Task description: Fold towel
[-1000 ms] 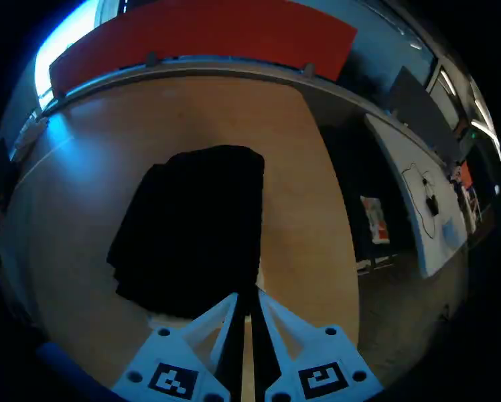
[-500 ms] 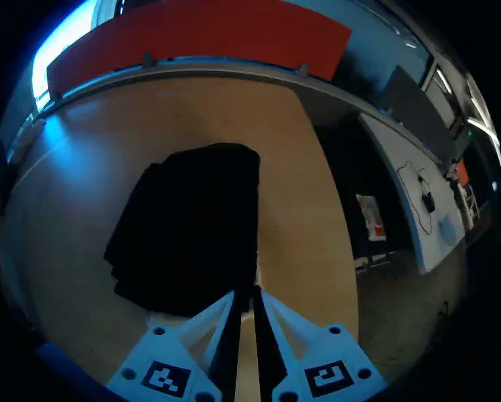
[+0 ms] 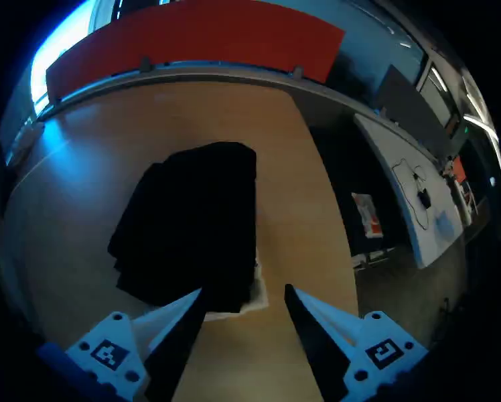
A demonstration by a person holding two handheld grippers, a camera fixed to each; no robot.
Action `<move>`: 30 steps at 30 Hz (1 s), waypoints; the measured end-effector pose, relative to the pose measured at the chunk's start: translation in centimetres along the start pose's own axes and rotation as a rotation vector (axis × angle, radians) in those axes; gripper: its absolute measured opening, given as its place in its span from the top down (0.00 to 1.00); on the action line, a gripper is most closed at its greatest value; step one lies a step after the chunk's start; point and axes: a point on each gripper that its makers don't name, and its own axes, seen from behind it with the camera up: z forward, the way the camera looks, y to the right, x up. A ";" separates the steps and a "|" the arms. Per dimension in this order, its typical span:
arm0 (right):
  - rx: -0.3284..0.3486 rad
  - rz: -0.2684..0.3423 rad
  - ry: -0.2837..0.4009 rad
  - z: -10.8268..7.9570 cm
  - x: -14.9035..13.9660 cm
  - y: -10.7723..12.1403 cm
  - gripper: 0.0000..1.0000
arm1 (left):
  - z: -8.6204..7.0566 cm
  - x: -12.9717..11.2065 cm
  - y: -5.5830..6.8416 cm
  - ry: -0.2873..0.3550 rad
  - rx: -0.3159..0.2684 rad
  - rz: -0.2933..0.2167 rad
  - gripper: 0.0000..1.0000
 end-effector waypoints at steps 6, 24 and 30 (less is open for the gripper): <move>0.000 0.006 0.023 -0.6 0.3 -0.4 0.04 | -0.2 0.2 -0.1 0.009 -0.001 -0.005 0.06; 0.006 0.023 0.307 -4.7 7.5 -4.3 0.04 | -0.5 1.7 -0.6 0.054 0.007 -0.044 0.06; 0.014 0.047 0.461 -6.9 11.0 -5.9 0.04 | -0.6 2.5 -0.8 0.078 0.011 -0.061 0.06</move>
